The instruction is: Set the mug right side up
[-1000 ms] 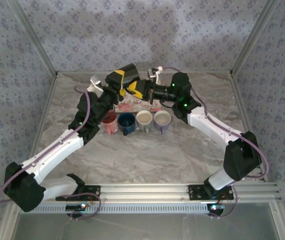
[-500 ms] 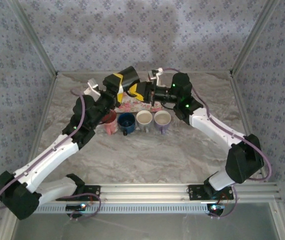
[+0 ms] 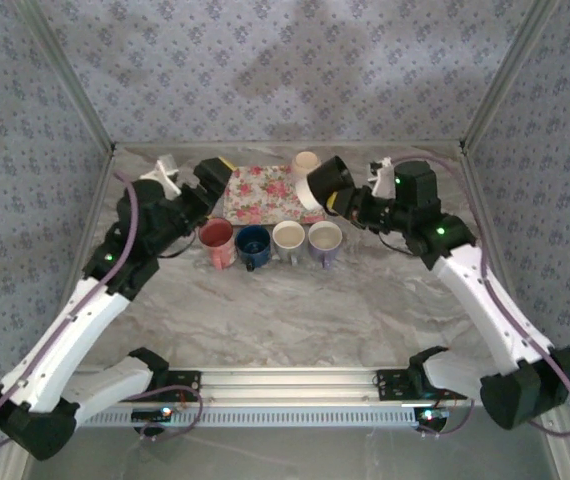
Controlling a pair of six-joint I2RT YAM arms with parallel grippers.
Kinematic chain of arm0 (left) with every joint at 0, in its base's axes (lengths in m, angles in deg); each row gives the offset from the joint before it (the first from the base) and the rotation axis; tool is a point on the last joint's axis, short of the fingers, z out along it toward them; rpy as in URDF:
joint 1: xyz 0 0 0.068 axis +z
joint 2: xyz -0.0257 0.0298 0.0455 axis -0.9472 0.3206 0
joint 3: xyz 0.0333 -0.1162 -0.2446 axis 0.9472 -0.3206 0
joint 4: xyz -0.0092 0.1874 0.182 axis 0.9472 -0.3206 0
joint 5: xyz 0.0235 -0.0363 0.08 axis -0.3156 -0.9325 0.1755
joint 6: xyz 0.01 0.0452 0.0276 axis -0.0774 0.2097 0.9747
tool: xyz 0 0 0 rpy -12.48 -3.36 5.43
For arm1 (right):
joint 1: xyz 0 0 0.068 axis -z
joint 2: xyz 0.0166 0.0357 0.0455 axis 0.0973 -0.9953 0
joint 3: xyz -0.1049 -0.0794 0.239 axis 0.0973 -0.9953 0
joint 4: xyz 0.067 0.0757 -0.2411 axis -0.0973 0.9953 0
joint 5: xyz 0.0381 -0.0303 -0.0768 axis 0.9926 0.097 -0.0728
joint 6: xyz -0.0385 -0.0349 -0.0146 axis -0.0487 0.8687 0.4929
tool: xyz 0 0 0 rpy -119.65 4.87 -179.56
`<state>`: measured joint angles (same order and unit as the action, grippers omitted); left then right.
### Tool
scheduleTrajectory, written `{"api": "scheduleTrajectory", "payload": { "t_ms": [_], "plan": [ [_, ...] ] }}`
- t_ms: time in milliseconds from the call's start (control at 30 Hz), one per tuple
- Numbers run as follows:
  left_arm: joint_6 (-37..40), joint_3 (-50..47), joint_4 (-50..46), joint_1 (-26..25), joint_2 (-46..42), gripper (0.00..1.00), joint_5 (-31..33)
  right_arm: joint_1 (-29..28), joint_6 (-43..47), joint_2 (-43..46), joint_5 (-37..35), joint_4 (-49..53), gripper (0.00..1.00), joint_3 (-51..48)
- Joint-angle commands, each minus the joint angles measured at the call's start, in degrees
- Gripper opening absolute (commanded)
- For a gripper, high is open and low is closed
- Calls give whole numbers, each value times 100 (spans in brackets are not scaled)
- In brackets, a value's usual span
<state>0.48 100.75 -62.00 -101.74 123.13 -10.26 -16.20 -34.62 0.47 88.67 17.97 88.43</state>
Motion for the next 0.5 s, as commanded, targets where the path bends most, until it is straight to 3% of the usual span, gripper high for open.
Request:
{"api": "scheduleTrajectory", "payload": {
  "t_ms": [0, 200, 467],
  "plan": [
    [1073, 620, -1105, 132, -70, 100, -83, -11, 1829, 559, -1568, 1600, 0, 414],
    [1734, 779, -1511, 136, -65, 100, 0, -140, 3705, 587, -3611, 2249, 0, -73],
    [1970, 772, -1622, 301, -99, 99, -302, -169, 4140, 310, -4136, 1522, 0, -1192]
  ]
}}
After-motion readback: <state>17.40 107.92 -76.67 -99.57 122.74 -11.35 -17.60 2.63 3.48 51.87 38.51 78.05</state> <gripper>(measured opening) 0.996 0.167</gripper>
